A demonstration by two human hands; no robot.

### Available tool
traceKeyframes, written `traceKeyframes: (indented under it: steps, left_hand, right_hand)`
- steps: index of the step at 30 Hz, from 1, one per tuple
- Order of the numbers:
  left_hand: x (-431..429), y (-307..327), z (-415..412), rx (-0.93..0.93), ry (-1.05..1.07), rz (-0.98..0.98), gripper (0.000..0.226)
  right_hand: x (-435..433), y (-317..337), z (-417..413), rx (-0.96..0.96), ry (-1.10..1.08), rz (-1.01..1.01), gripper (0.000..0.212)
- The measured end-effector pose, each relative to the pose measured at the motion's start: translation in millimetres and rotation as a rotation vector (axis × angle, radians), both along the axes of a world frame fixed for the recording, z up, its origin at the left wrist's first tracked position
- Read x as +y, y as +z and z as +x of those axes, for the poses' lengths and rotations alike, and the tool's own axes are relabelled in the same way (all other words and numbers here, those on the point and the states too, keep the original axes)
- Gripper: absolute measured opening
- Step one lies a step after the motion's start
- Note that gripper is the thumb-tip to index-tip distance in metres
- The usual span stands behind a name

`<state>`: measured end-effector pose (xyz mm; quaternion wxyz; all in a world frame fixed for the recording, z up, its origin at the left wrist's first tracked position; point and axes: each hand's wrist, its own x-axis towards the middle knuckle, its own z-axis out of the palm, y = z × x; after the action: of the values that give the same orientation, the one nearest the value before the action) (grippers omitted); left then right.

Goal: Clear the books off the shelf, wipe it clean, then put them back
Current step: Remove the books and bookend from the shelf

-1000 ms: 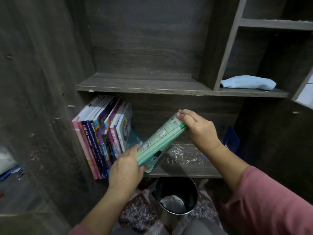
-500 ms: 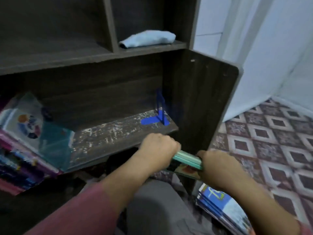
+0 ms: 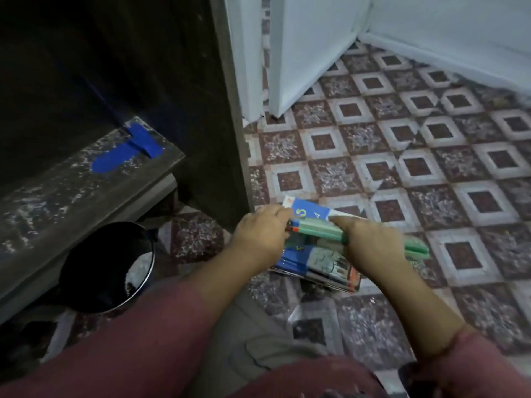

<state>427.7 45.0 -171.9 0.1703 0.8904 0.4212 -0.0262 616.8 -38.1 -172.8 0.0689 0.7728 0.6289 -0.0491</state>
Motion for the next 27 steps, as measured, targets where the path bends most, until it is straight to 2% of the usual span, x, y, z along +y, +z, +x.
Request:
traceKeyframes:
  steps: [3, 4, 6, 9, 11, 15, 21, 27]
  left_hand:
    - [4, -19, 7, -0.038, 0.070, 0.019, 0.060]
    - [5, -25, 7, -0.033, 0.087, 0.033, 0.061]
    - [5, -36, 3, -0.022, 0.103, 0.033, 0.062]
    - [7, -45, -6, 0.085, 0.169, -0.064, 0.061]
    - [12, -48, -9, 0.143, 0.215, -0.105, 0.057]
    - [17, -53, -10, 0.177, 0.227, -0.099, 0.049]
    - [14, -57, -18, 0.190, 0.194, -0.053, 0.045]
    - [5, -53, -32, 0.199, 0.204, -0.037, 0.044]
  right_hand:
    - [17, -44, 11, -0.007, 0.011, 0.294, 0.054]
    - [22, -61, 13, -0.005, 0.015, 0.335, 0.054]
    - [28, -94, 12, 0.028, -0.008, 0.203, 0.058]
    - [27, -141, 4, 0.043, 0.015, -0.208, 0.065]
    - [19, -164, -2, 0.076, -0.007, -0.344, 0.075]
    - [17, -176, 1, 0.109, -0.038, -0.364, 0.085]
    - [18, -169, 4, 0.020, 0.103, -0.431, 0.071]
    - [4, -165, -15, -0.003, 0.109, -0.433, 0.066]
